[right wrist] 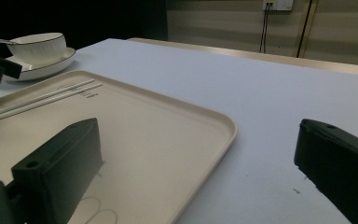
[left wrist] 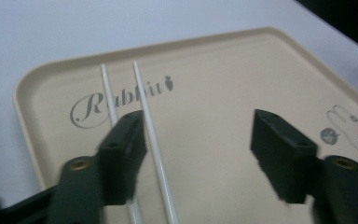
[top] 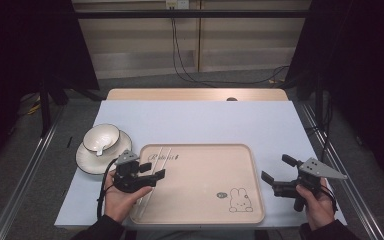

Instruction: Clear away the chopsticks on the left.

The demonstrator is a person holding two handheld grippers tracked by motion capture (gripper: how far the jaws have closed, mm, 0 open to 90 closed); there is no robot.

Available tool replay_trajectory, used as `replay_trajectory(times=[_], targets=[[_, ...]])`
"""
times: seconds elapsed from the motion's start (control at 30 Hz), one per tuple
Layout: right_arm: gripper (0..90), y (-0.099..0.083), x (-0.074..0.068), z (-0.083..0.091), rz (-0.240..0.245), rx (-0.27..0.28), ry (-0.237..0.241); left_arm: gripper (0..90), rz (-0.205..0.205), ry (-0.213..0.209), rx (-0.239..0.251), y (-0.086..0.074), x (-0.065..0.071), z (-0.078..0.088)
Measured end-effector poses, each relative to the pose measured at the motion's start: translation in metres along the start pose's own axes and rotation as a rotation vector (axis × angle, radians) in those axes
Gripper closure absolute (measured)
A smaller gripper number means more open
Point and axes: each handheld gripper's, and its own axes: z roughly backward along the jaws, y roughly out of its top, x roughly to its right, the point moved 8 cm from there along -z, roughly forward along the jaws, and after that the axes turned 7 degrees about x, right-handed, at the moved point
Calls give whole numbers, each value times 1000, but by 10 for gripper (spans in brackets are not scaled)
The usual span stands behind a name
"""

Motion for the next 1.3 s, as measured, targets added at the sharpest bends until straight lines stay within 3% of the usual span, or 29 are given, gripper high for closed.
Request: replay_trajectory(times=[0.03, 0.1, 0.13, 0.17, 0.2, 0.23, 0.27, 0.33, 0.5, 0.6, 0.7, 0.77, 0.97, 1.17, 1.2, 1.3], targets=[[6, 0, -1, 0, -6, 2, 1, 287, 35, -17, 4, 2, -1, 3], [6, 0, -1, 0, -10, 1, 0, 210, 39, -19, 8, 3, -2, 7], [6, 0, 0, 0, -7, 1, 0, 179, 14, -39, 27, 7, 0, 14], [6, 0, 0, 0, -7, 1, 0, 178, 14, -39, 27, 7, 0, 14], [6, 0, 0, 0, -4, -3, 2, 160, -69, -35, 83, 11, -2, 22], [6, 0, 0, 0, 1, -3, -1, 122, -99, -28, 104, 12, -3, 27], [6, 0, 0, 0, -2, -2, 1, 111, -112, -20, 119, 14, -5, 31], [6, 0, 0, 0, -2, -1, 0, 94, -119, -43, 144, 17, -7, 40], [6, 0, 0, 0, -3, -3, -2, 36, -158, -24, 176, 21, -16, 57], [6, 0, 1, 1, 0, 2, -4, 36, -175, 25, 200, 22, -28, 72], [6, 1, 0, 0, -8, 7, -7, 29, -164, 22, 216, 21, -32, 80], [6, 1, 0, 0, -10, 8, -5, 28, -186, 41, 236, 18, -39, 93], [5, 1, 1, 1, 5, 13, -8, 25, -161, 61, 251, 7, -48, 115], [4, 1, 2, 1, 1, 20, -14, 24, -143, 44, 289, 0, -51, 126], [4, 1, 2, 2, 5, 19, -12, 24, -122, 57, 284, -4, -56, 131], [4, 2, 3, 2, 4, 33, -24, 24, -110, 65, 306, -7, -61, 137]])
